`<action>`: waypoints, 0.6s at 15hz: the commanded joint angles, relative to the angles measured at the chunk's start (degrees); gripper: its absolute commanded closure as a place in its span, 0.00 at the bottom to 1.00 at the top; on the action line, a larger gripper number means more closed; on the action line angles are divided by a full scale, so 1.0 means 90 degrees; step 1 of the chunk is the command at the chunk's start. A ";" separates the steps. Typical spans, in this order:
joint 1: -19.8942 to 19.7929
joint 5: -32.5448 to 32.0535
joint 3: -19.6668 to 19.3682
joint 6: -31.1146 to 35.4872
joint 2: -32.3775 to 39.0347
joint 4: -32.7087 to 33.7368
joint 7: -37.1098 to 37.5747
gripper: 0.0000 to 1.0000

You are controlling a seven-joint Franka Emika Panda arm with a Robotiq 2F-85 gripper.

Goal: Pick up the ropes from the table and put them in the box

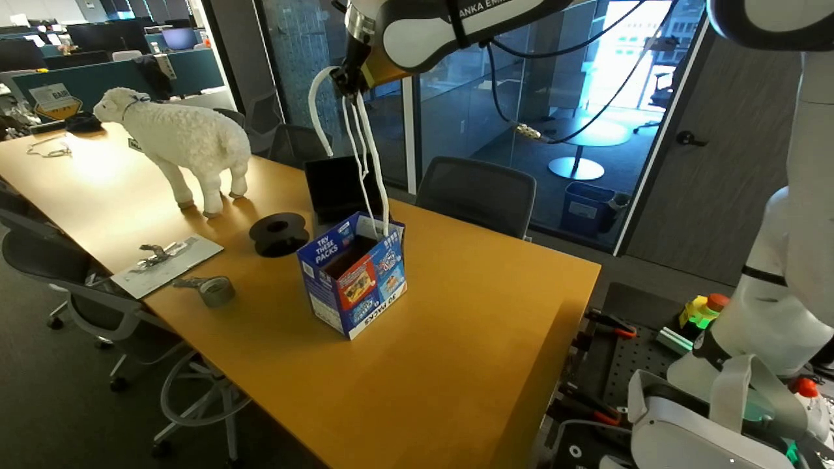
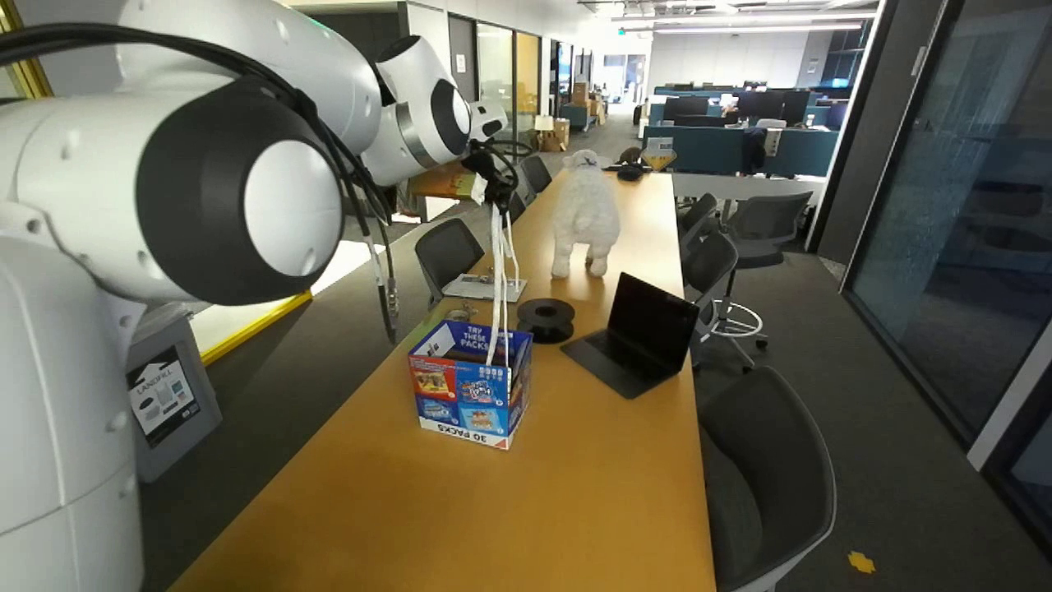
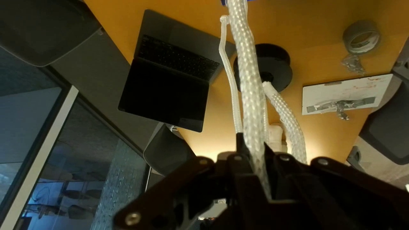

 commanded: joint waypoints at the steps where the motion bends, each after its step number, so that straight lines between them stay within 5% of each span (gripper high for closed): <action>1: 0.0326 -0.0170 -0.0209 -0.0389 0.0560 0.0993 0.0250 0.93; 9: 0.0423 0.0174 -0.0243 -0.0426 0.1091 0.1284 0.0042 0.93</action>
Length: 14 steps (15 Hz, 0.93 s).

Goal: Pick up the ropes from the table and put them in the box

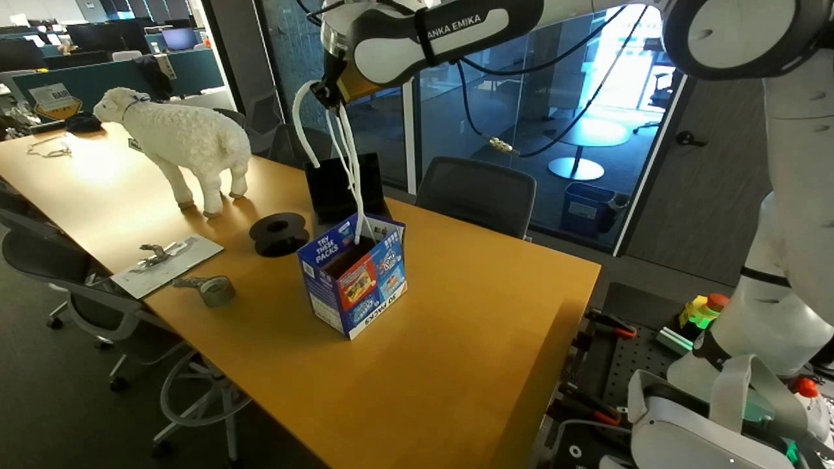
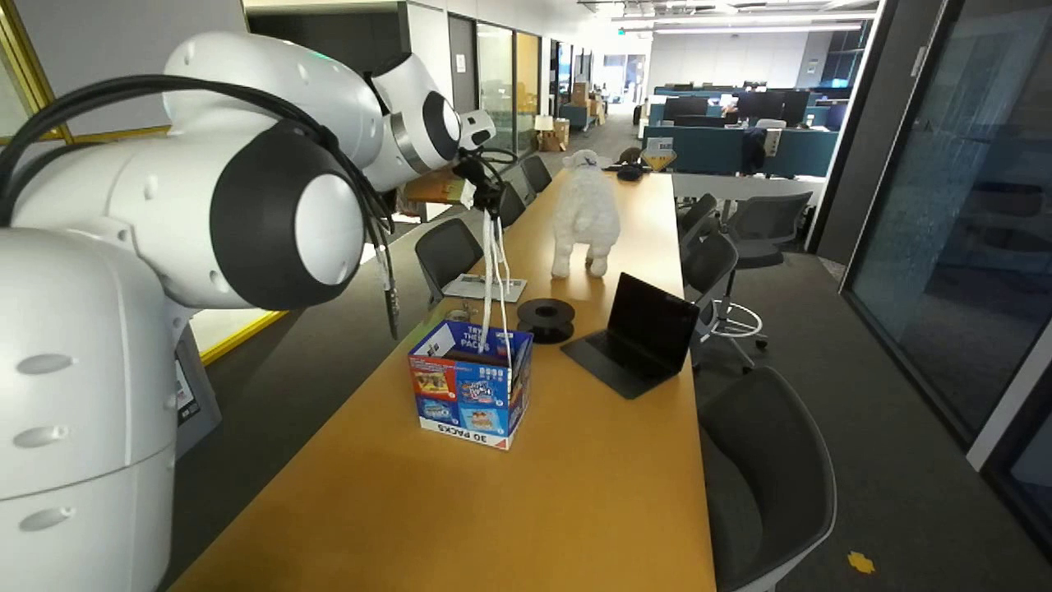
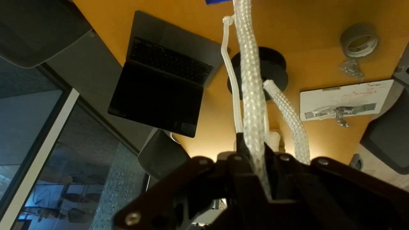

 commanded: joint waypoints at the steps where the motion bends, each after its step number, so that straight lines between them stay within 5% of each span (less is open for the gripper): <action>1: -0.0004 0.0316 -0.0016 0.0022 0.0249 0.0225 -0.0220 0.93; 6: -0.0205 0.1128 0.0221 0.0456 0.0291 -0.0147 -0.0922 0.93; 14: -0.1071 0.3190 0.1249 0.0696 0.0362 -0.0525 -0.3989 0.92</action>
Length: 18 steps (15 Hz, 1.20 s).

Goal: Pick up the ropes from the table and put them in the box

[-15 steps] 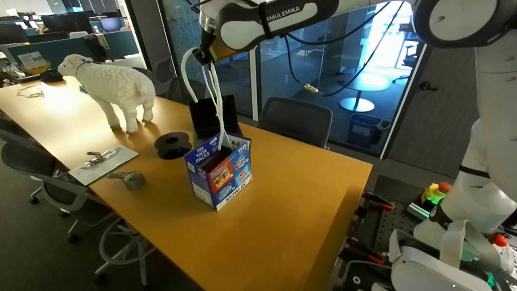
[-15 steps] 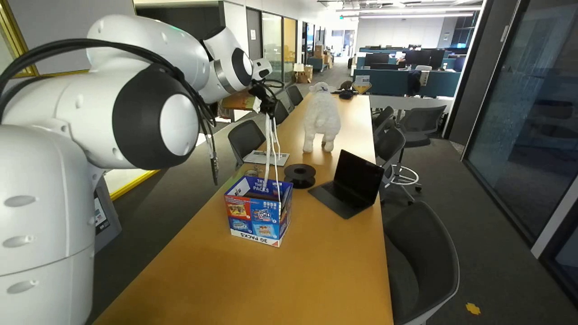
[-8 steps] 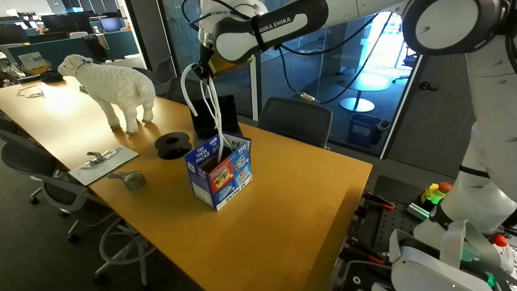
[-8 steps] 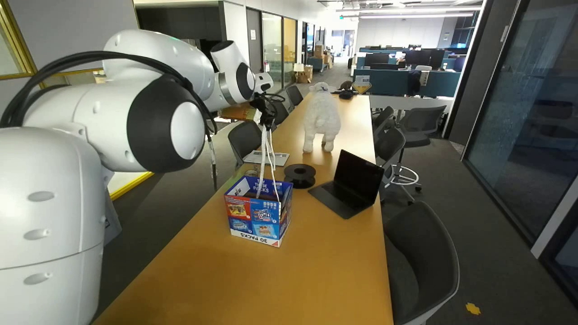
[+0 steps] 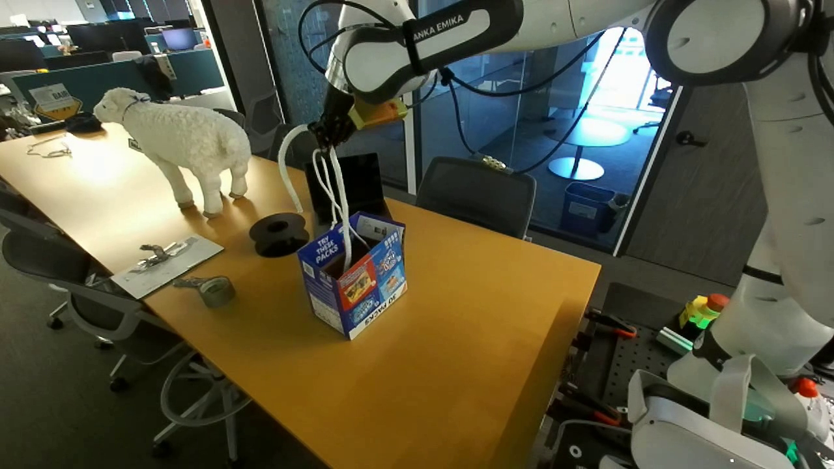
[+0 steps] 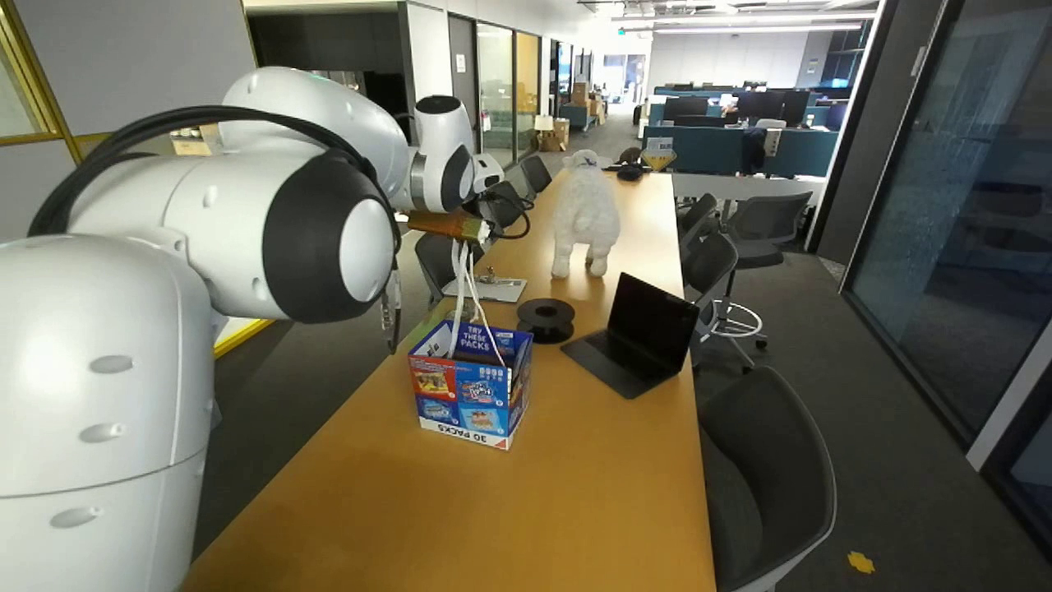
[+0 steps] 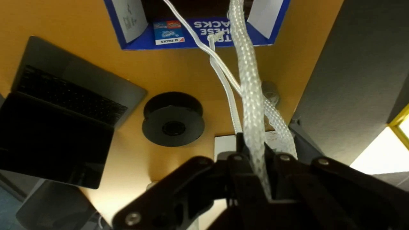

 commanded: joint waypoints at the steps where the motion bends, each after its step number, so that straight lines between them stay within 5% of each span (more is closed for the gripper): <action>1: -0.0405 0.0722 0.0450 -0.0011 -0.0004 -0.0130 -0.1333 0.92; 7: -0.0633 0.1009 0.0536 -0.0105 0.0085 -0.0446 -0.2370 0.92; 18: -0.0823 0.0948 0.0496 -0.0187 0.0825 -0.0341 -0.2718 0.91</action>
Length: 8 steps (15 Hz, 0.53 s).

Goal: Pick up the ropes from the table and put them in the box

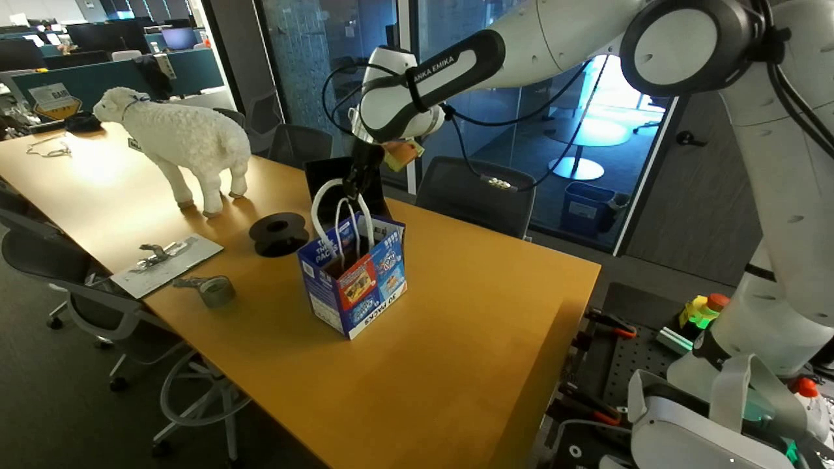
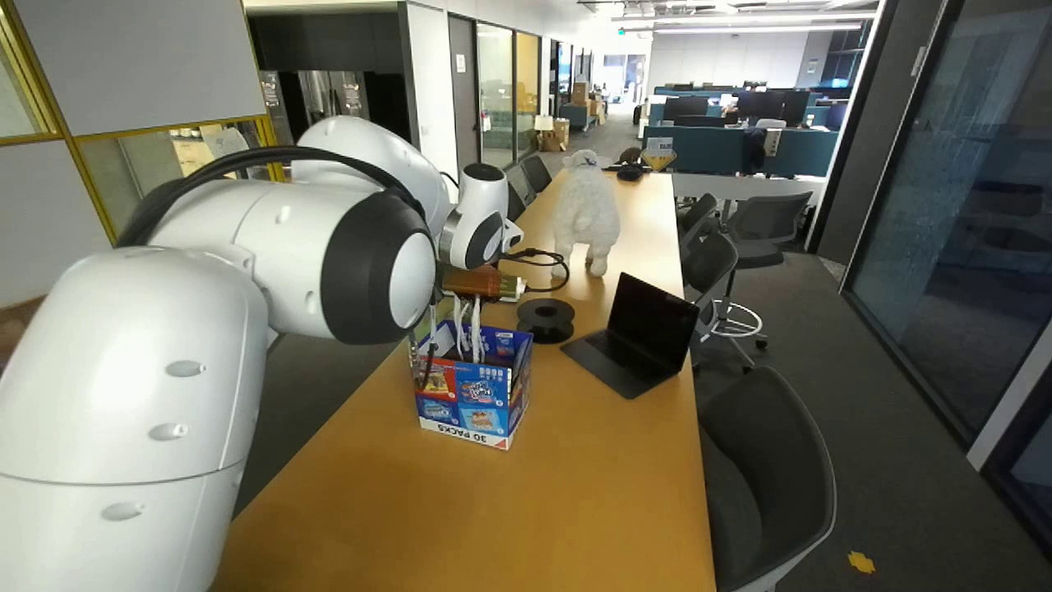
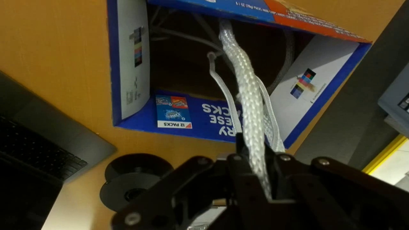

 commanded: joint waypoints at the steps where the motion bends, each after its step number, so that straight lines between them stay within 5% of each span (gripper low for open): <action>1: -0.0087 0.0085 0.0051 -0.0102 0.0289 0.0259 -0.0118 0.92; 2: -0.0063 0.0018 -0.0001 -0.0161 0.0355 0.0304 -0.0040 0.93; 3: -0.0016 -0.0063 -0.0068 -0.0250 0.0399 0.0333 0.0063 0.67; 5: 0.0031 -0.0188 -0.0163 -0.0322 0.0444 0.0331 0.0133 0.63; 8: 0.0074 -0.0399 -0.0301 -0.0477 0.0324 0.0193 0.0190 0.38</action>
